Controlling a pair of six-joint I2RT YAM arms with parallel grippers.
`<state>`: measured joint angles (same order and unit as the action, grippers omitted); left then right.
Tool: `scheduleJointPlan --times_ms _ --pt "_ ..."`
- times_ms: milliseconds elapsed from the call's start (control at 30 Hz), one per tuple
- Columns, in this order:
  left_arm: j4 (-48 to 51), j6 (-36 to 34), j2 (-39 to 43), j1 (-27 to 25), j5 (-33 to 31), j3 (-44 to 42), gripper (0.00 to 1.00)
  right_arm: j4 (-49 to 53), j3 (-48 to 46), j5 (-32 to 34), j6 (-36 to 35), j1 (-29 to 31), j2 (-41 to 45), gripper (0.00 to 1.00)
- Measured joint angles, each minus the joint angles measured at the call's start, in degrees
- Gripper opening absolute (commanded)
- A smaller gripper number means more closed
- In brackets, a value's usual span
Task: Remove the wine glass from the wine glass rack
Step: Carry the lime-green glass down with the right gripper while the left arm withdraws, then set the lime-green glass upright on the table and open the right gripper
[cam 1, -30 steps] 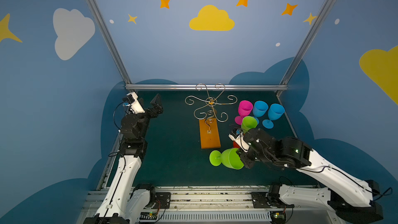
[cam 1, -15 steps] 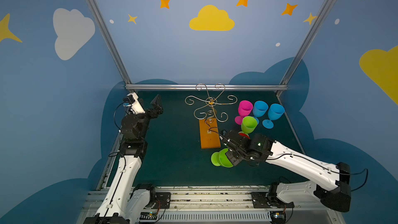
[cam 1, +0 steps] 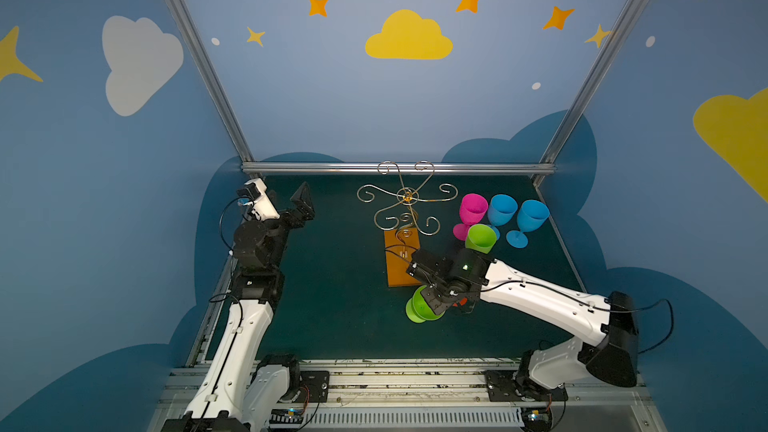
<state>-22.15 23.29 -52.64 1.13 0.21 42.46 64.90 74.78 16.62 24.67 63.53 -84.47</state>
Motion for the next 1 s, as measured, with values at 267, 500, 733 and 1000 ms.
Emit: scheduleJointPlan --times_ms 267,500,733,1000 --pt "0.13 -0.22 0.26 0.00 0.00 0.00 1.00 -0.55 0.33 -0.63 0.00 0.00 0.17 0.39" --pt "0.39 -0.63 0.31 0.00 -0.11 0.00 1.00 -2.69 0.33 -1.33 -1.36 -0.07 4.09 0.58" --pt "0.79 -0.94 0.70 0.00 -0.22 0.00 1.00 -8.26 -2.14 -1.44 -3.96 -0.07 12.83 0.71" --pt "1.25 -0.98 0.70 0.02 -0.22 0.00 1.00 -17.64 -12.11 -0.35 -6.40 -1.18 27.43 0.88"
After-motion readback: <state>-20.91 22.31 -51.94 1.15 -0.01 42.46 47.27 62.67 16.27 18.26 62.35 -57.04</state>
